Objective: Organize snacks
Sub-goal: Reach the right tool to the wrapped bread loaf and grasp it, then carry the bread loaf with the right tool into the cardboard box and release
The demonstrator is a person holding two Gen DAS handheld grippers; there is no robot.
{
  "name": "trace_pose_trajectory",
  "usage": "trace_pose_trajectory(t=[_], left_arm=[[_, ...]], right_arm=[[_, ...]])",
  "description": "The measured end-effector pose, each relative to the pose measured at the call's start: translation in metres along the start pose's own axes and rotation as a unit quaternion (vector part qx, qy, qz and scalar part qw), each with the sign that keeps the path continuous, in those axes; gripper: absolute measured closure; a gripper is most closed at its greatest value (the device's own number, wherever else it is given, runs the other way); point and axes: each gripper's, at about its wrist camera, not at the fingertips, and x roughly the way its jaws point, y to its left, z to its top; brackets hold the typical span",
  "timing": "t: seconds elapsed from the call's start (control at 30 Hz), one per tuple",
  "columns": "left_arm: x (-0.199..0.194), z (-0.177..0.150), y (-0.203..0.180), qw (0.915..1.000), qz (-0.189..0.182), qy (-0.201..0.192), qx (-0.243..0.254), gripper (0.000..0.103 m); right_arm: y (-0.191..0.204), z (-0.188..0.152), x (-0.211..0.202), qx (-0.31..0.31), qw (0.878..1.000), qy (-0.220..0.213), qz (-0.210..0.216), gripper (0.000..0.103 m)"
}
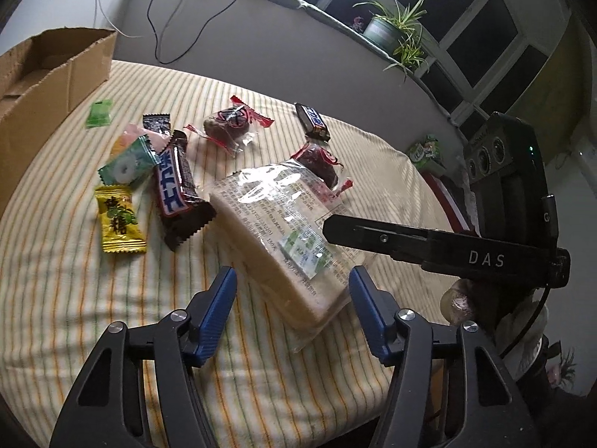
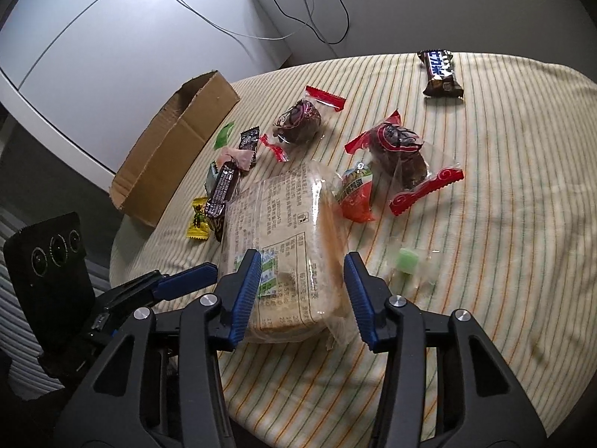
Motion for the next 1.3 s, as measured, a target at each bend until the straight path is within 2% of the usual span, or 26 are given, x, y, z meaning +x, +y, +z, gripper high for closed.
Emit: trace_pose_trajectory(t=[0.2, 0.63, 1.0, 1.3], left_arm=[[0.006, 0.001, -0.005, 0.9999, -0.003, 0.005, 0.014, 0.049], [0.001, 0.003, -0.014, 0.9991, 0.002, -0.007, 0.041, 0.049], [-0.039, 0.012, -0.012, 0.9972, 0.009, -0.053, 0.053, 0.049], [-0.081, 0.026, 0.019, 0.9933, 0.038, -0.100, 0.045, 0.049]], right_arm=[[0.001, 0.000, 0.003, -0.005, 1.000, 0.009, 0.001, 0.054], [0.014, -0.001, -0.004, -0.026, 1.000, 0.012, -0.012, 0.060], [0.049, 0.011, -0.020, -0.061, 0.998, -0.011, -0.017, 0.060], [0.103, 0.037, -0.006, -0.104, 0.994, -0.021, 0.001, 0.060]])
